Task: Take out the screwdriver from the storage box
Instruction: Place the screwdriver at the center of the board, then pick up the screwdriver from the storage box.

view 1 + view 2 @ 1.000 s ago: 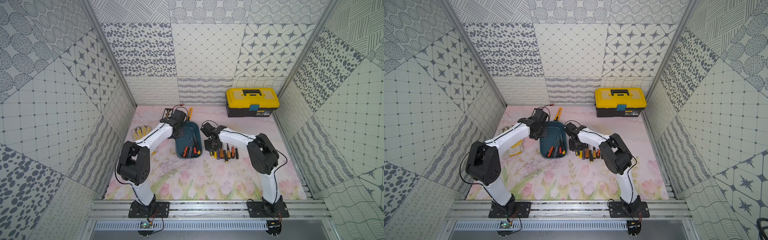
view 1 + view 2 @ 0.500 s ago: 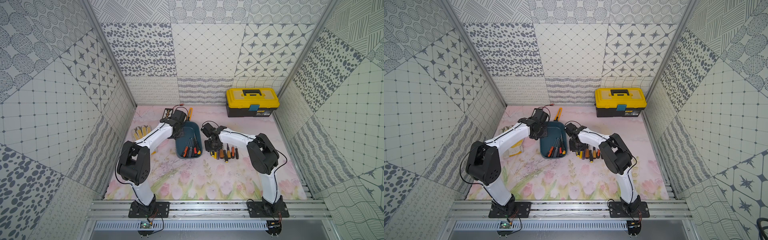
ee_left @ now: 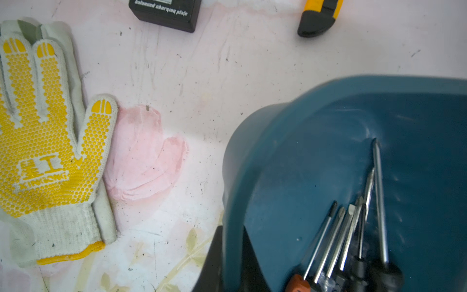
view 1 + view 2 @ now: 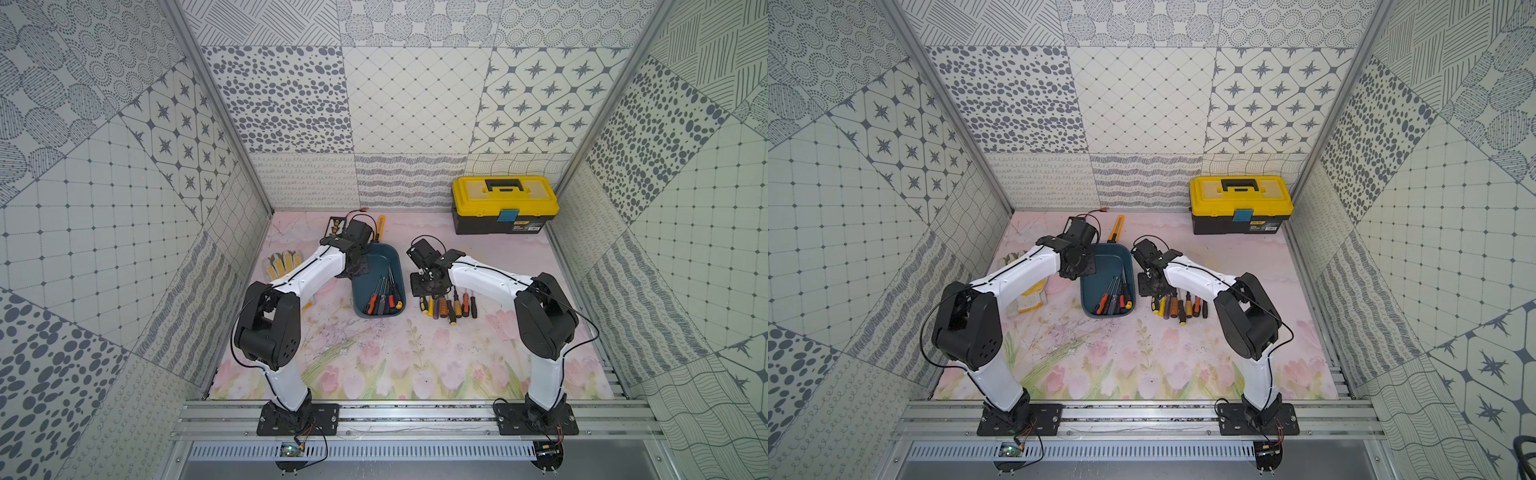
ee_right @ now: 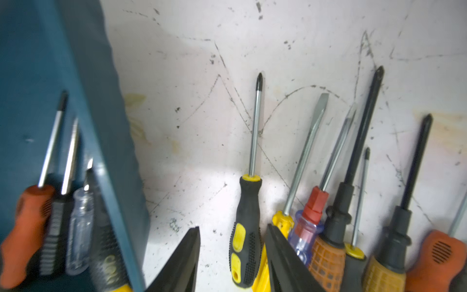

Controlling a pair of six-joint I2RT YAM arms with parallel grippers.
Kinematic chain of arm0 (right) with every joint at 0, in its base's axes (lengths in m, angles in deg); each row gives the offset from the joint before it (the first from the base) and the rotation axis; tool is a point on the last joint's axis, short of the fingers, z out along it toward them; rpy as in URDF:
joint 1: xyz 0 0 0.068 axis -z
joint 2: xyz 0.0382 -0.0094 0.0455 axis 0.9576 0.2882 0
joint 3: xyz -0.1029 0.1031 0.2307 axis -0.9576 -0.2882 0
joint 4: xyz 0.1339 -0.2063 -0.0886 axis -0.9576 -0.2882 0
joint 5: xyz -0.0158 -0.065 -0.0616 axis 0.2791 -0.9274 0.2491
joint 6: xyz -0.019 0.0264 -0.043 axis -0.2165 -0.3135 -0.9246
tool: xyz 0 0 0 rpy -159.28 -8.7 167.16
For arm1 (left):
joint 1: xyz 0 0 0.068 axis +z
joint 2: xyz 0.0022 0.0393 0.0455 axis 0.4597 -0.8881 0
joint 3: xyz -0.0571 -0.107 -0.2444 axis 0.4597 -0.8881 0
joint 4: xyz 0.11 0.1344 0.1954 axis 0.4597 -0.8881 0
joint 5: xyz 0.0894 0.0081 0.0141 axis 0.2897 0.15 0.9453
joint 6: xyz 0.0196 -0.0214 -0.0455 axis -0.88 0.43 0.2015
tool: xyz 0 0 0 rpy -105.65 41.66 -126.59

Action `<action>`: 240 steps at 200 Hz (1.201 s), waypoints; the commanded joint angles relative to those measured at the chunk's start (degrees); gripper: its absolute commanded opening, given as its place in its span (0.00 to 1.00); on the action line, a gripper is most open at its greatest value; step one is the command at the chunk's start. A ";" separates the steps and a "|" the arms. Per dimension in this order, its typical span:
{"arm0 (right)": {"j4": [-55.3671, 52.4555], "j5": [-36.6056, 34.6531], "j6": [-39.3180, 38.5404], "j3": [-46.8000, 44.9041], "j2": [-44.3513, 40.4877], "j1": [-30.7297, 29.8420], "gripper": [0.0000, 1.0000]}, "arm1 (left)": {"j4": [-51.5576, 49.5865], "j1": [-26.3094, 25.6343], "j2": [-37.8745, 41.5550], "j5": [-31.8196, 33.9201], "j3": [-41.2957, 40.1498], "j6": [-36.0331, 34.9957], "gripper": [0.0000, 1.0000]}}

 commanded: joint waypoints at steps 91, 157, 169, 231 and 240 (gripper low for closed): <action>-1.56 1.97 -9.33 9.22 0.30 -7.54 0.59 | 1.42 0.24 -1.08 -2.74 0.96 0.96 0.00; -6.64 -1.35 -9.65 15.45 8.15 -8.58 0.59 | 1.19 0.24 -1.58 -2.34 1.24 0.88 0.00; -8.57 -2.51 -9.60 17.01 9.82 -8.60 0.59 | 1.20 0.23 -1.52 -2.31 1.19 0.88 0.00; -11.56 -0.04 -7.26 20.11 16.13 -8.66 0.54 | 1.17 0.28 -1.23 -2.13 1.25 0.96 0.00; -11.63 0.75 -6.99 20.20 16.43 -8.67 0.53 | 1.17 0.24 -1.23 -2.12 1.19 0.97 0.00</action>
